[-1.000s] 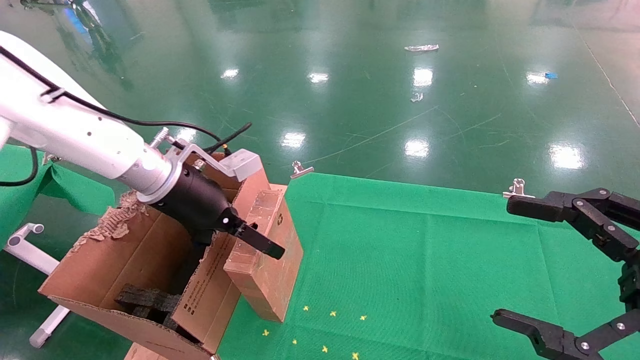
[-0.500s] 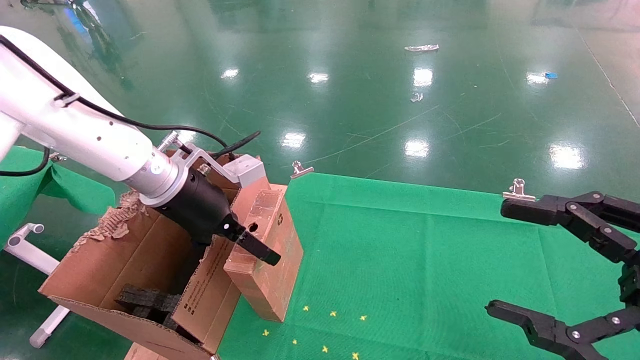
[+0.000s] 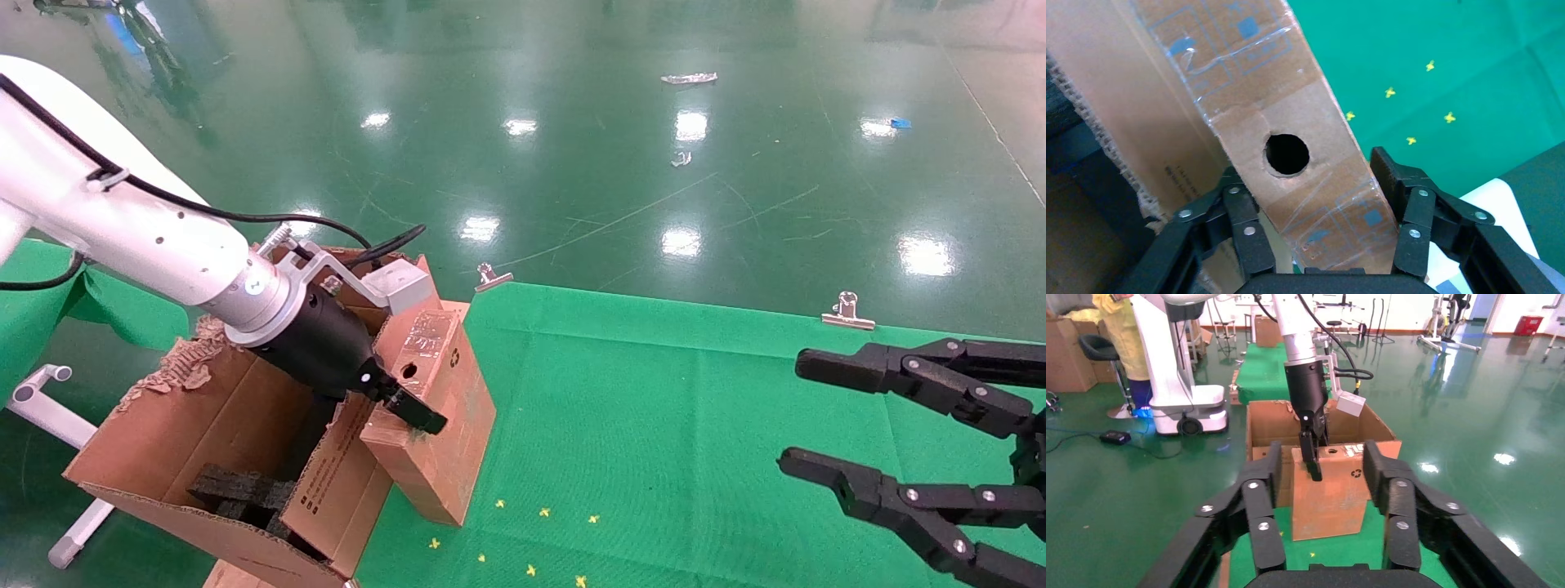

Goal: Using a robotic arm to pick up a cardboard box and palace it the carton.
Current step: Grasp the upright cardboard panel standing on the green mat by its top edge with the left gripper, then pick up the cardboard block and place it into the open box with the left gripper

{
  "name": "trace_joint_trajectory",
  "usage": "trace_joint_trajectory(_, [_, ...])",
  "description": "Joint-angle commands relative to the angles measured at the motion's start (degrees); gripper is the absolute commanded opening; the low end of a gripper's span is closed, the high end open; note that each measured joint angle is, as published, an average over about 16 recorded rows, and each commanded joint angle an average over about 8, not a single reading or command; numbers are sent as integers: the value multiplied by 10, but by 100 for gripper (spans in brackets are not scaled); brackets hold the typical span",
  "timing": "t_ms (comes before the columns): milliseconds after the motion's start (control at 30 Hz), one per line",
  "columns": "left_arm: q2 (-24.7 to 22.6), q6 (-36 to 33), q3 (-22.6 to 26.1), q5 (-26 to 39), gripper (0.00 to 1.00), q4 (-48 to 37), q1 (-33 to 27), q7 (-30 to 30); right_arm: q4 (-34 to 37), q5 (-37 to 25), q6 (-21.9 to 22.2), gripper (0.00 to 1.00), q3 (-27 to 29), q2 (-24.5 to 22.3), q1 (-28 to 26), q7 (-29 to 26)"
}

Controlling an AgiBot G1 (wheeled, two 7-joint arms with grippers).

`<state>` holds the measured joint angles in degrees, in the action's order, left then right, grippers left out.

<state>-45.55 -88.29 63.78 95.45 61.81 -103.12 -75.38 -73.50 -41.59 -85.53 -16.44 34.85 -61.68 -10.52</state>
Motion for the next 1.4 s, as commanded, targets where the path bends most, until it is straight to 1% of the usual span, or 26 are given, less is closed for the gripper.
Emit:
trace_joint_trajectory(33, [2,0,2,3,0,3,0,-1,0,0,0,0,0,0,0,0])
trace_joint_trajectory(267, [7,3,4,3,0,14,-1,3,0,0,0,0,0,0,0,0])
trace_joint_trajectory(400, [11,5,-4,-12,0,27,-7,22,0,0,0,0,0,0,0,0])
trace_joint_trajectory(533, [16,4,-23,-43,0,40,-27,63,0,0,0,0,-1,0,0,0])
trace_joint_trajectory(700, [39,8,-62,-85,0,46,-70,135,0,1,0,0,-1,0,0,0])
trace_joint_trajectory(867, [81,8,-96,-94,0,39,-124,196,0,1,0,0,-1,0,0,1])
trace_joint_trajectory(1000, [123,-1,-109,-77,0,27,-164,216,0,1,1,0,-1,0,0,1])
trace_joint_trajectory(1100, [159,-9,-112,-62,0,15,-183,214,0,1,1,0,-1,-1,0,1])
trace_joint_trajectory(1200, [195,-15,-109,-52,0,0,-190,200,0,1,1,0,-1,-1,0,1])
trace_joint_trajectory(1400, [267,-13,-92,-47,0,-33,-169,172,0,1,1,0,-2,-1,0,1])
